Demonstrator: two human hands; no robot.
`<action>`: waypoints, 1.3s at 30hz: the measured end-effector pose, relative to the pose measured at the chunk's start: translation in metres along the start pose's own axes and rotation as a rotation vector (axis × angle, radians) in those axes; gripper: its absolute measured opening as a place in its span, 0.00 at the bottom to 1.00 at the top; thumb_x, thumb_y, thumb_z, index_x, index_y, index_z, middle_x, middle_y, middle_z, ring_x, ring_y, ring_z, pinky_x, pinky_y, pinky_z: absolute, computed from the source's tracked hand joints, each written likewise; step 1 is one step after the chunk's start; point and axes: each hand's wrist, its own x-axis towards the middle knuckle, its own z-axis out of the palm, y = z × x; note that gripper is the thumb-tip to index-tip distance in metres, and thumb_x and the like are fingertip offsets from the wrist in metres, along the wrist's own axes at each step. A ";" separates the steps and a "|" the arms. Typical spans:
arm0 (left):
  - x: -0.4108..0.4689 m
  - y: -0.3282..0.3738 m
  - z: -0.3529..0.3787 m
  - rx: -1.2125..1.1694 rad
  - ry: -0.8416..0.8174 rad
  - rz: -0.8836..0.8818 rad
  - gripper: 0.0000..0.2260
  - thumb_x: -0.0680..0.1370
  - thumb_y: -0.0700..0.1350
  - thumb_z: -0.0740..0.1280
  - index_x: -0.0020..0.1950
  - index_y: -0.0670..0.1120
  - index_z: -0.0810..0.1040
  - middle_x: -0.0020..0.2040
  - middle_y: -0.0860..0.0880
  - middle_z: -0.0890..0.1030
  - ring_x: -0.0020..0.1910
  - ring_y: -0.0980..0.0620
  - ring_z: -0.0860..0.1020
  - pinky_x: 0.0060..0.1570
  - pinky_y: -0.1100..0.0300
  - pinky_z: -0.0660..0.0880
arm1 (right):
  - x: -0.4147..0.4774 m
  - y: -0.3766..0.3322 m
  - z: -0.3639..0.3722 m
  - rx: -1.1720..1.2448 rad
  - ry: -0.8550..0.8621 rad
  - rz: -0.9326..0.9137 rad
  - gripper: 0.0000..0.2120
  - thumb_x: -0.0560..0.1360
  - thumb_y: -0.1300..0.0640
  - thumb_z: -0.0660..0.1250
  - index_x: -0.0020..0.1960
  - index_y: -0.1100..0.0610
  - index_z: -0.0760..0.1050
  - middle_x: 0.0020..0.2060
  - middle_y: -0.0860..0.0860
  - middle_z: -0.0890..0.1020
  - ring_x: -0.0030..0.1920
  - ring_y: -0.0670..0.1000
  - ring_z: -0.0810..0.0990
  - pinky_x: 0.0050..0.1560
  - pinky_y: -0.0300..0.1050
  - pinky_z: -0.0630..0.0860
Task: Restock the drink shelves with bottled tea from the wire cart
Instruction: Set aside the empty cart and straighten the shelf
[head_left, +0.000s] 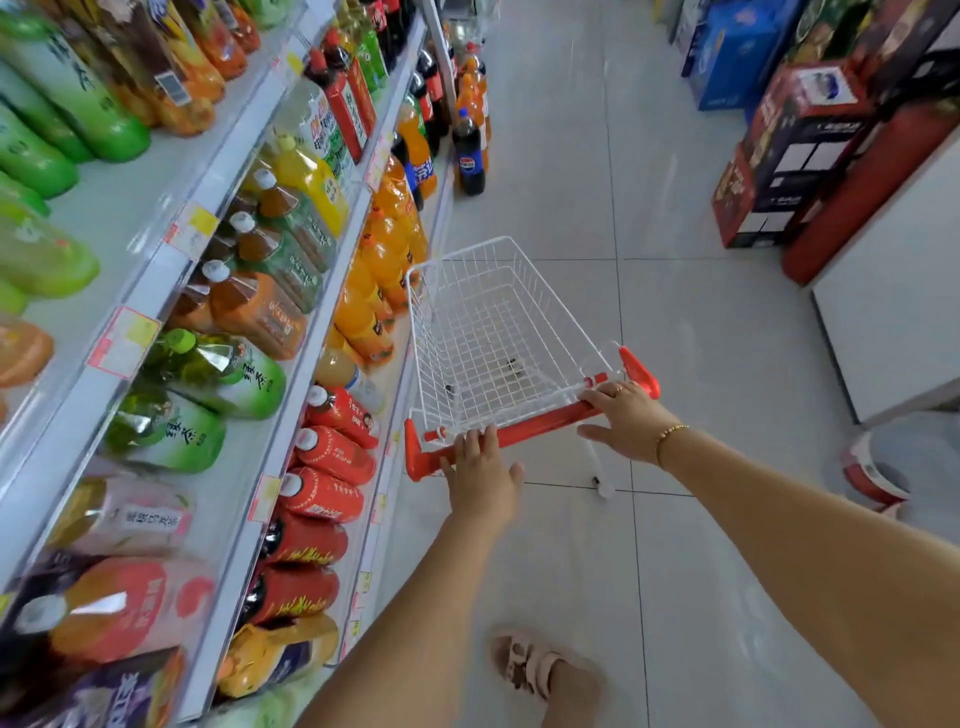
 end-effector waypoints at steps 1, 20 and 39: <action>-0.007 0.003 0.003 0.015 -0.014 -0.005 0.28 0.81 0.52 0.57 0.77 0.46 0.51 0.76 0.44 0.56 0.76 0.42 0.51 0.72 0.40 0.50 | -0.008 -0.003 0.002 0.004 0.012 0.012 0.25 0.77 0.43 0.59 0.71 0.51 0.63 0.68 0.53 0.68 0.71 0.56 0.61 0.72 0.50 0.56; -0.243 0.037 0.106 0.129 -0.274 0.055 0.20 0.80 0.54 0.58 0.72 0.49 0.68 0.70 0.45 0.70 0.74 0.42 0.57 0.70 0.35 0.54 | -0.337 -0.038 0.143 0.177 -0.023 0.484 0.17 0.81 0.49 0.53 0.65 0.54 0.68 0.63 0.56 0.72 0.66 0.57 0.67 0.64 0.48 0.67; -0.417 -0.027 0.162 0.465 -0.424 0.605 0.21 0.81 0.53 0.58 0.73 0.51 0.65 0.72 0.45 0.66 0.76 0.42 0.51 0.70 0.36 0.52 | -0.563 -0.189 0.284 0.417 0.068 0.956 0.15 0.81 0.51 0.54 0.62 0.57 0.70 0.56 0.57 0.77 0.58 0.58 0.74 0.53 0.49 0.70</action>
